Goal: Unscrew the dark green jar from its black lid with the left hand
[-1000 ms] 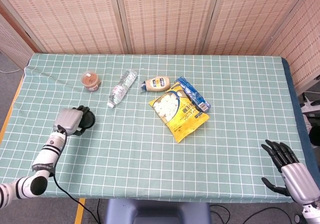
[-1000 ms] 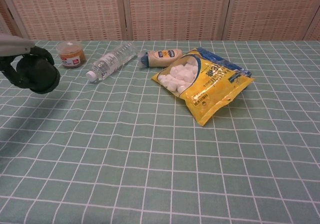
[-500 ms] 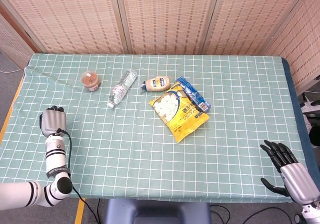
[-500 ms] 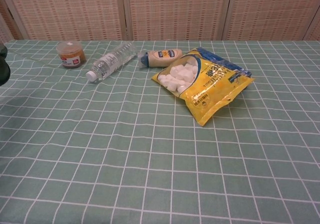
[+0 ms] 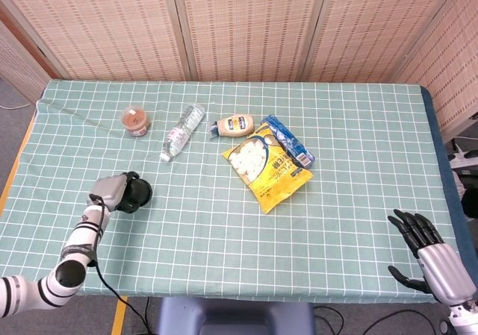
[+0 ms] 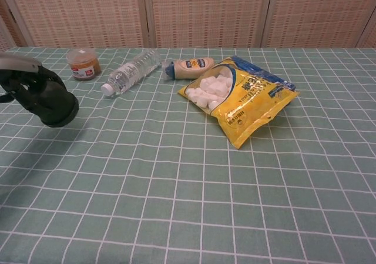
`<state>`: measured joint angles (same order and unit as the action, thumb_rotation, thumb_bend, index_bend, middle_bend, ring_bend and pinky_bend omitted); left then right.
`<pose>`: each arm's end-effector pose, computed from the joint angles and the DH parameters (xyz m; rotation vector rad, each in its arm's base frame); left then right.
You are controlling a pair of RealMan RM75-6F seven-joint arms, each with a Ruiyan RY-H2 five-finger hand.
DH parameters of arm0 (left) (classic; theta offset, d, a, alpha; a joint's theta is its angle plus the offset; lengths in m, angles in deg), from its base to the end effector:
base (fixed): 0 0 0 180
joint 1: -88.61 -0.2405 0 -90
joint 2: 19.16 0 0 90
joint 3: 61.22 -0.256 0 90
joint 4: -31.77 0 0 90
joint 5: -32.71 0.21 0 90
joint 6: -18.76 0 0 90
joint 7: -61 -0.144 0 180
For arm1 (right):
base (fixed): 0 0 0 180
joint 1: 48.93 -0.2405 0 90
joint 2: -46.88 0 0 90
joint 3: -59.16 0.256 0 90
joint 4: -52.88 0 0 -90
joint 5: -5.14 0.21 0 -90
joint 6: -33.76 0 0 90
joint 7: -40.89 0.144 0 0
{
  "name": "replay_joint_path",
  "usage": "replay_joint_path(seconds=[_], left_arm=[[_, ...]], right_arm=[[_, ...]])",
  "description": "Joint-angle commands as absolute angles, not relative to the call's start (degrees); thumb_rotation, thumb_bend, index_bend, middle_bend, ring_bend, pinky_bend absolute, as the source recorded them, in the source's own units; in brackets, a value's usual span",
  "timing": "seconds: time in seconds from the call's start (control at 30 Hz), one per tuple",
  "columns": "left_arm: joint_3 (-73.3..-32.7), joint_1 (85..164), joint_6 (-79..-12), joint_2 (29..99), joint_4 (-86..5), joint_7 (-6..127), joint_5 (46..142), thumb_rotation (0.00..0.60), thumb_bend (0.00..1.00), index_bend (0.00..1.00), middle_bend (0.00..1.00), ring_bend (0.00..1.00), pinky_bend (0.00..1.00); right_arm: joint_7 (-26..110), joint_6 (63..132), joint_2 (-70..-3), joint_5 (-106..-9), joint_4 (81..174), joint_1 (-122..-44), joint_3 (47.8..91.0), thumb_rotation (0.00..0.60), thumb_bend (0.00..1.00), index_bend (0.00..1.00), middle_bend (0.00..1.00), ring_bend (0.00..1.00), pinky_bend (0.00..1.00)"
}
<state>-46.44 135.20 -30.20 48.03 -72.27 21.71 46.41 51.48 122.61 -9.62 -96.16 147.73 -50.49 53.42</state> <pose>-0.1836 0.3495 0.0707 -1.5937 -1.3623 -0.4848 -0.2946 -0.1276 0.1705 1.5860 -1.0128 1.0039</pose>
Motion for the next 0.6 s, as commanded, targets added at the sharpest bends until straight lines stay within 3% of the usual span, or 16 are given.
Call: replay_joint_path(seconds=[0.03, 0.27, 0.6], left_arm=[[-45.65, 132.91, -11.36, 39.37, -71.69, 32.99, 45.79, 0.6, 0.62, 0.87, 0.82, 0.67, 0.81], [-55.26, 139.15, -8.03, 38.94, -69.25, 34.16, 44.29, 0.6, 0.63, 0.87, 0.82, 0.67, 0.81], [-61.54, 141.96, -18.69, 44.97, -68.7, 33.29, 51.39, 0.6, 0.61, 0.87, 0.82, 0.67, 0.78]], right_arm=[[51.51, 122.59, -9.6, -96.15, 147.74, -50.51, 53.42, 0.6, 0.18, 0.0, 0.0, 0.0, 0.0], [50.83, 122.05, -9.94, -96.18, 147.81, -50.62, 53.3, 0.6, 0.18, 0.0, 0.0, 0.0, 0.0], [51.11, 122.07, -9.63, -95.84, 148.06, -50.6, 53.35, 0.6, 0.18, 0.0, 0.0, 0.0, 0.0]])
